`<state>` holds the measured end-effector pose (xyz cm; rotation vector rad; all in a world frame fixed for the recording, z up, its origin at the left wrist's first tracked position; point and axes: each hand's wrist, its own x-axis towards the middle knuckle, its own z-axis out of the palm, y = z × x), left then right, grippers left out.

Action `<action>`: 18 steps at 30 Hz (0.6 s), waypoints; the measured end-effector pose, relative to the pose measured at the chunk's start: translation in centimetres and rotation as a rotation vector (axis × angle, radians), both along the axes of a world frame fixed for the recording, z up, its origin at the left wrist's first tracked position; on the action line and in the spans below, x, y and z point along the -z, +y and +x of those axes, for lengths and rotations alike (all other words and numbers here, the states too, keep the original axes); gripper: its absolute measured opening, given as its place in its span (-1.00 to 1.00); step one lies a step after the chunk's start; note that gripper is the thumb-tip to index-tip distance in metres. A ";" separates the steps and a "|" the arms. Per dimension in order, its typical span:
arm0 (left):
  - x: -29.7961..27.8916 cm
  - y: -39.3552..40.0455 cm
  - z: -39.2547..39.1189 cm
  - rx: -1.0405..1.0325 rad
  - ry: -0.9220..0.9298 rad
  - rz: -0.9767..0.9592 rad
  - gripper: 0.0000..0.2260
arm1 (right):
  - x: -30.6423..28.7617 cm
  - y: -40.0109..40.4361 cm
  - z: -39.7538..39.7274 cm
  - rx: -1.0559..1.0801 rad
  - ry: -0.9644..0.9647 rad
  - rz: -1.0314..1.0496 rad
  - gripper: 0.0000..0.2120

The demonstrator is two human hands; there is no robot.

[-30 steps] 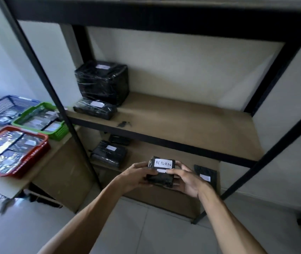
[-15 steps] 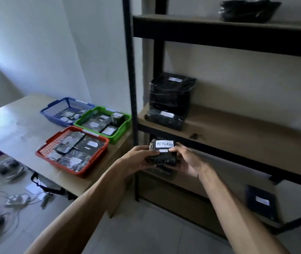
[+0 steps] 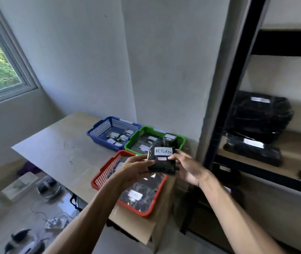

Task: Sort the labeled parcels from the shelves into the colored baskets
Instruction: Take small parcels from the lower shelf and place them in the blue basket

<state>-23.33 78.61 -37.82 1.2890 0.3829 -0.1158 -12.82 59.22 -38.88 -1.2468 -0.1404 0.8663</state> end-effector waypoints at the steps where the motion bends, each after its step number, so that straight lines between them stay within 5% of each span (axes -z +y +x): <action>1: 0.1 2.2 0.7 -0.013 0.003 0.005 -0.76 | 0.3 2.3 0.9 0.015 -0.015 0.001 -0.52; 3: 0.1 6.2 2.2 -0.043 0.013 0.019 -0.72 | 0.4 6.4 2.4 0.024 -0.006 -0.012 -0.40; 12: -1.1 25.9 7.0 -0.066 0.076 0.096 -0.79 | -1.2 25.5 6.9 0.010 0.013 -0.070 -0.85; 18: 1.4 35.2 12.7 0.009 0.087 0.189 -0.76 | 1.5 34.8 10.4 0.159 0.080 -0.123 -0.72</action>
